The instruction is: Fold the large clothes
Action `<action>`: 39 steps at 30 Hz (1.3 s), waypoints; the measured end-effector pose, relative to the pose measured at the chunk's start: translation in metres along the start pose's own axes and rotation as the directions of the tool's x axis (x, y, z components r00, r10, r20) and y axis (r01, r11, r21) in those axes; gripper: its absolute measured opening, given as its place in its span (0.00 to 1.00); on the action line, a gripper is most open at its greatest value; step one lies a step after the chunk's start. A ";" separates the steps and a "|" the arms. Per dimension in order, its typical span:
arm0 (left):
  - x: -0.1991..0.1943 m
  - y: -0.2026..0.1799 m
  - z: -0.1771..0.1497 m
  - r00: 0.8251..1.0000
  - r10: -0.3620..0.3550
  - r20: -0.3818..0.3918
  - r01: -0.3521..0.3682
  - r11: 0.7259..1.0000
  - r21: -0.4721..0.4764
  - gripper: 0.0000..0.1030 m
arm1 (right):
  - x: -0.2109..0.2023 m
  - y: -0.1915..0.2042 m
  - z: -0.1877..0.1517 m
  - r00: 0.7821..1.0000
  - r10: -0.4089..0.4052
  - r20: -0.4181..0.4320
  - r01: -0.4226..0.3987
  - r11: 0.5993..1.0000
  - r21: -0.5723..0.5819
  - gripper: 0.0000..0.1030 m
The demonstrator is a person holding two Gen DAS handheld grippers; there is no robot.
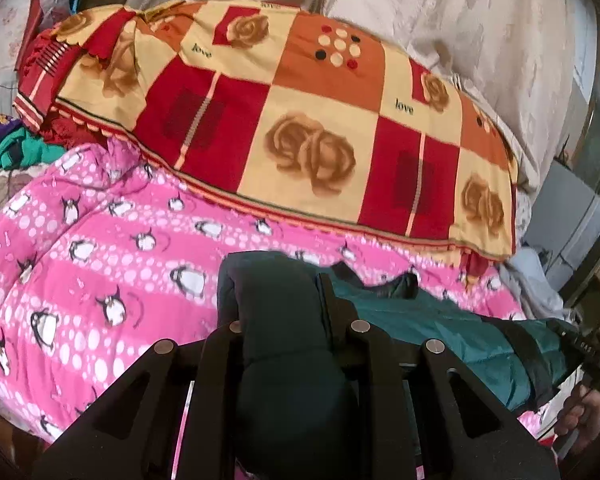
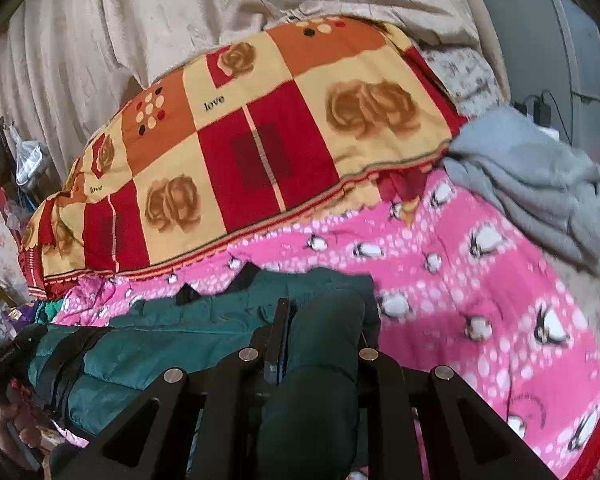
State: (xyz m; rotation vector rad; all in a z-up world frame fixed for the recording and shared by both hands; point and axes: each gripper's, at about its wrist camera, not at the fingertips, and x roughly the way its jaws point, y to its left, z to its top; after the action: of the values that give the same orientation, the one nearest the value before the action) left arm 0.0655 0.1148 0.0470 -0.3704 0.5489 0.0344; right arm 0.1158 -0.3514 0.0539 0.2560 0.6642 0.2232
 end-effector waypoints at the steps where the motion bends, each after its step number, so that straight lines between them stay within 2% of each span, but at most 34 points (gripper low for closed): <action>1: 0.000 -0.001 0.003 1.000 0.003 0.011 -0.003 1.000 0.001 0.15 | 0.000 0.003 0.004 1.000 0.001 0.011 -0.001 1.000 -0.007 0.14; 7: 0.037 0.001 0.020 0.999 0.034 -0.024 -0.035 0.999 -0.029 0.15 | 0.033 0.009 0.021 1.000 -0.009 0.004 0.009 1.000 -0.008 0.14; 11: 0.098 0.005 0.027 0.994 0.064 -0.086 -0.065 0.998 -0.009 0.15 | 0.072 0.006 0.027 0.999 -0.041 -0.015 0.041 0.999 -0.003 0.14; 15: 0.152 0.013 0.030 0.985 0.073 -0.156 -0.079 0.996 -0.035 0.16 | 0.125 -0.005 0.026 0.993 -0.079 -0.084 0.080 0.997 0.013 0.14; 18: 0.182 0.015 0.026 0.981 0.080 -0.176 -0.087 0.996 -0.033 0.17 | 0.158 -0.015 0.021 0.986 -0.096 -0.135 0.101 0.994 0.030 0.14; 21: 0.207 0.013 0.021 0.976 0.112 -0.187 -0.115 0.993 -0.003 0.19 | 0.177 -0.017 0.022 0.982 -0.114 -0.150 0.118 0.993 0.022 0.14; 29: 0.235 0.029 0.001 0.978 0.097 -0.185 -0.109 0.993 -0.055 0.20 | 0.226 -0.014 0.022 0.977 -0.107 -0.182 0.103 0.994 -0.033 0.14; 33: 0.245 0.021 -0.003 0.973 0.138 -0.185 -0.139 0.990 0.006 0.20 | 0.244 -0.017 0.017 0.969 -0.100 -0.226 0.095 0.995 -0.033 0.14; 37: 0.243 0.021 -0.002 0.974 0.133 -0.184 -0.134 0.991 0.009 0.20 | 0.244 -0.019 0.016 0.969 -0.089 -0.230 0.088 0.996 -0.015 0.17; 39: 0.241 0.025 0.002 0.973 0.112 -0.201 -0.121 0.992 -0.033 0.20 | 0.239 -0.024 0.017 0.975 -0.057 -0.215 0.066 0.997 0.033 0.18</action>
State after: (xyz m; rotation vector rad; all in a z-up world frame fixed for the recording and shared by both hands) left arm 0.2692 0.1232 -0.0839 -0.3871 0.7686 0.1244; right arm 0.3120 -0.3089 -0.0783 0.2513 0.8901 0.1795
